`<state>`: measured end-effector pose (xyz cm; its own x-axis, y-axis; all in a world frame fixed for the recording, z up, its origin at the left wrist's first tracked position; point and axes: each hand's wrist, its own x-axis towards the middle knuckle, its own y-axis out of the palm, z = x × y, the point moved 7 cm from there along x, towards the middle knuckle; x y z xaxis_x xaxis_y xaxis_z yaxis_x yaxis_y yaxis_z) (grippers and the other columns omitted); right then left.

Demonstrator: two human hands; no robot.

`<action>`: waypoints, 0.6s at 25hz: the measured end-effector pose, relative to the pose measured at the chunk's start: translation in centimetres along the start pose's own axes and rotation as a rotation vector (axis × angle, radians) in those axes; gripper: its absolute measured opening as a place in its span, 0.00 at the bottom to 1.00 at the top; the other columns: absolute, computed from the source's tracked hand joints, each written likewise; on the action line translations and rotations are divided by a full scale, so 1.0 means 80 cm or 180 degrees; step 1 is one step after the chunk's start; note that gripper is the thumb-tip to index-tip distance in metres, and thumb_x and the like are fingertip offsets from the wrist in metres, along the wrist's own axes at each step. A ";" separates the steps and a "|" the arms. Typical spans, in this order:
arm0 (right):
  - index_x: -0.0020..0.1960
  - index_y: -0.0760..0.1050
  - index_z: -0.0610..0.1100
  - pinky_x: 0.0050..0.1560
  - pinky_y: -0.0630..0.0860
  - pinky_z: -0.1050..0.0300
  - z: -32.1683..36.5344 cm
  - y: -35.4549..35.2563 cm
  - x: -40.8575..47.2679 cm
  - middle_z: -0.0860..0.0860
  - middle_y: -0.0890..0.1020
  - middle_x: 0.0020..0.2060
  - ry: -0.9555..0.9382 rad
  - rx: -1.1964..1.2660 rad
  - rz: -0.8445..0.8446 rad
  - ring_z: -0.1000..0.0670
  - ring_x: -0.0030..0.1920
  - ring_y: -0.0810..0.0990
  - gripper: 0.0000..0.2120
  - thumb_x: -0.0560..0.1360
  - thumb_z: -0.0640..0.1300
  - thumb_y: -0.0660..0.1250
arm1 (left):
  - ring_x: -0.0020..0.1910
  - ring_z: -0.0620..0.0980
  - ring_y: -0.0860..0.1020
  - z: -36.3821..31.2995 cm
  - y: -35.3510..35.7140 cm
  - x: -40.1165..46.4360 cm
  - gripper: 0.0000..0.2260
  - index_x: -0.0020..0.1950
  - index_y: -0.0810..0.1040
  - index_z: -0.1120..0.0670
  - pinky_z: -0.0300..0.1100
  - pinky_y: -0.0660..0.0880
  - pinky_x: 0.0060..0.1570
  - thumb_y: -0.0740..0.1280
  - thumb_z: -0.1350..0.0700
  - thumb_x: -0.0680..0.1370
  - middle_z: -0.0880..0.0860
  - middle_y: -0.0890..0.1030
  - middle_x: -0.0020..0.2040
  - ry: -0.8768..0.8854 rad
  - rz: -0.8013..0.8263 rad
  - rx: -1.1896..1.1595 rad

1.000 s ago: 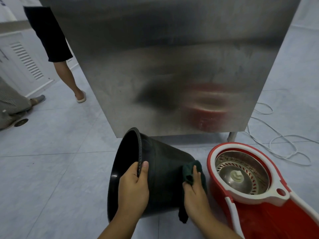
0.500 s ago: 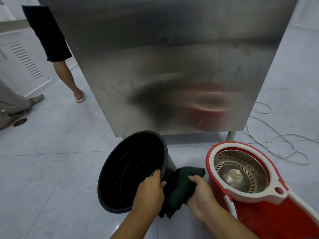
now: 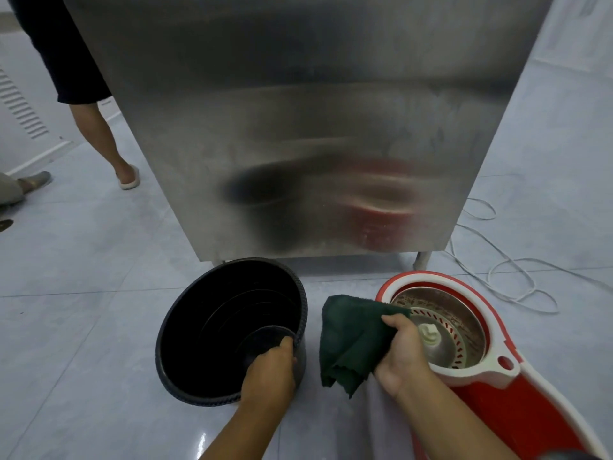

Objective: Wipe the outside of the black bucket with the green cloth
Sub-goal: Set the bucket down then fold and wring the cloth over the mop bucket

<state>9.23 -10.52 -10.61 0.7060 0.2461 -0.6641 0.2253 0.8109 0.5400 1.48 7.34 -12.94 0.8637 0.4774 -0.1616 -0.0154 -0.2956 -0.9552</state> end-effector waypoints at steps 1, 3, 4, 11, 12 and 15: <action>0.58 0.74 0.40 0.44 0.74 0.47 0.003 0.000 -0.001 0.41 0.81 0.54 -0.0020 -0.0005 0.0000 0.40 0.53 0.78 0.13 0.76 0.41 0.60 | 0.47 0.54 0.82 0.000 0.004 0.000 0.11 0.63 0.70 0.54 0.44 0.73 0.37 0.56 0.55 0.82 0.54 0.84 0.50 0.0001 0.0004 0.0030; 0.53 0.75 0.41 0.44 0.74 0.46 0.007 0.001 -0.004 0.41 0.81 0.51 -0.0030 -0.0025 -0.0003 0.40 0.51 0.78 0.08 0.76 0.40 0.60 | 0.47 0.55 0.83 -0.002 0.013 0.002 0.13 0.66 0.69 0.54 0.46 0.76 0.40 0.57 0.57 0.82 0.55 0.84 0.51 -0.0002 0.0024 0.0122; 0.52 0.75 0.41 0.44 0.74 0.46 0.008 0.001 -0.004 0.42 0.81 0.50 -0.0029 -0.0039 -0.0011 0.41 0.50 0.78 0.08 0.76 0.40 0.60 | 0.47 0.55 0.83 -0.002 0.017 0.004 0.14 0.67 0.68 0.54 0.47 0.77 0.41 0.57 0.58 0.81 0.55 0.84 0.51 0.0017 0.0040 0.0192; 0.51 0.75 0.42 0.43 0.74 0.47 0.015 -0.004 -0.001 0.42 0.81 0.50 -0.0100 -0.0116 -0.0026 0.40 0.50 0.79 0.07 0.75 0.40 0.61 | 0.47 0.55 0.83 -0.012 0.026 0.010 0.16 0.68 0.68 0.53 0.47 0.78 0.42 0.58 0.60 0.80 0.54 0.84 0.51 0.0178 0.0037 0.0556; 0.51 0.75 0.42 0.43 0.74 0.47 0.017 -0.004 0.000 0.42 0.82 0.50 -0.0126 -0.0118 -0.0031 0.40 0.50 0.79 0.07 0.75 0.40 0.61 | 0.48 0.55 0.83 -0.014 0.023 0.010 0.16 0.68 0.68 0.53 0.47 0.78 0.42 0.59 0.59 0.80 0.53 0.84 0.51 0.0211 0.0017 0.0537; 0.52 0.77 0.41 0.47 0.75 0.46 0.021 -0.002 0.003 0.41 0.82 0.51 -0.0202 -0.0173 0.0045 0.39 0.52 0.79 0.09 0.74 0.41 0.61 | 0.54 0.52 0.80 -0.023 -0.004 0.011 0.22 0.68 0.68 0.50 0.44 0.75 0.47 0.63 0.49 0.75 0.48 0.79 0.58 0.0327 0.0018 -0.0208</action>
<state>10.49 -11.51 -9.98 0.7504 0.2250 -0.6215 0.1795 0.8356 0.5192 3.18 6.32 -12.27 0.9108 0.3892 -0.1376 0.0096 -0.3530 -0.9356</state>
